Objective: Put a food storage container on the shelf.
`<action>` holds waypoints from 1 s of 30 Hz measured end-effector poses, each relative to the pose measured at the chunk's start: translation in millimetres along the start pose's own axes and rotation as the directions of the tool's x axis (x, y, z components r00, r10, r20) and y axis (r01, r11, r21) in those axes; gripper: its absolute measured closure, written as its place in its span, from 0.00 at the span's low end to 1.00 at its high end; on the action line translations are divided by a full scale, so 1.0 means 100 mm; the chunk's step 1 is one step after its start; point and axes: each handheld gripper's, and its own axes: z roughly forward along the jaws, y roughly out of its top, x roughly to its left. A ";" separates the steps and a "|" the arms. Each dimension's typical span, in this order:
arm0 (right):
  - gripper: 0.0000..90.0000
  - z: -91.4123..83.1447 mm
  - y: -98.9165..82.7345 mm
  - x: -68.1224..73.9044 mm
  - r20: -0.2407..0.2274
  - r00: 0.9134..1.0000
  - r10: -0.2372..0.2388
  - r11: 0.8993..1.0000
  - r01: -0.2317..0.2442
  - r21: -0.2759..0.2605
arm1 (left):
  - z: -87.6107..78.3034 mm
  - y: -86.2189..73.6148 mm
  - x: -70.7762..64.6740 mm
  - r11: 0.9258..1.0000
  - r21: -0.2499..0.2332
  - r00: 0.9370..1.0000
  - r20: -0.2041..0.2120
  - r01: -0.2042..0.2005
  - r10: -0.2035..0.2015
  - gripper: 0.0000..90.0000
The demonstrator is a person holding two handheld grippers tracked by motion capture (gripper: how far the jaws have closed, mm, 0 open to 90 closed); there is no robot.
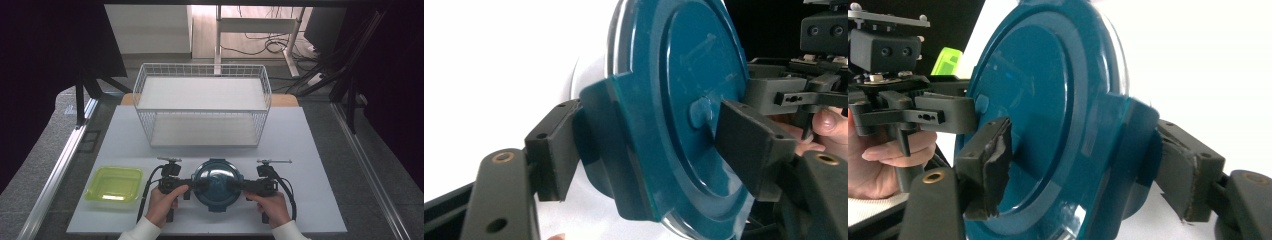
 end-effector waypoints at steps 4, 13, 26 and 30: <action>0.36 -0.05 -0.02 0.06 0.017 1.000 -0.023 0.999 0.023 -0.030 | -0.04 -0.03 -0.06 0.999 -0.033 1.000 -0.012 -0.003 0.003 0.35; 0.41 -0.18 -0.02 0.10 0.028 0.998 -0.059 0.993 0.061 -0.097 | -0.05 -0.02 -0.19 0.997 -0.046 0.998 -0.036 -0.057 0.056 0.39; 0.43 -0.28 0.00 0.19 0.024 0.994 -0.109 0.984 0.111 -0.137 | -0.13 0.03 -0.24 0.994 -0.078 0.997 -0.015 -0.071 0.070 0.39; 0.43 -0.31 0.01 0.23 0.026 0.992 -0.120 0.982 0.123 -0.145 | -0.17 0.05 -0.28 0.993 -0.088 0.997 -0.013 -0.081 0.080 0.39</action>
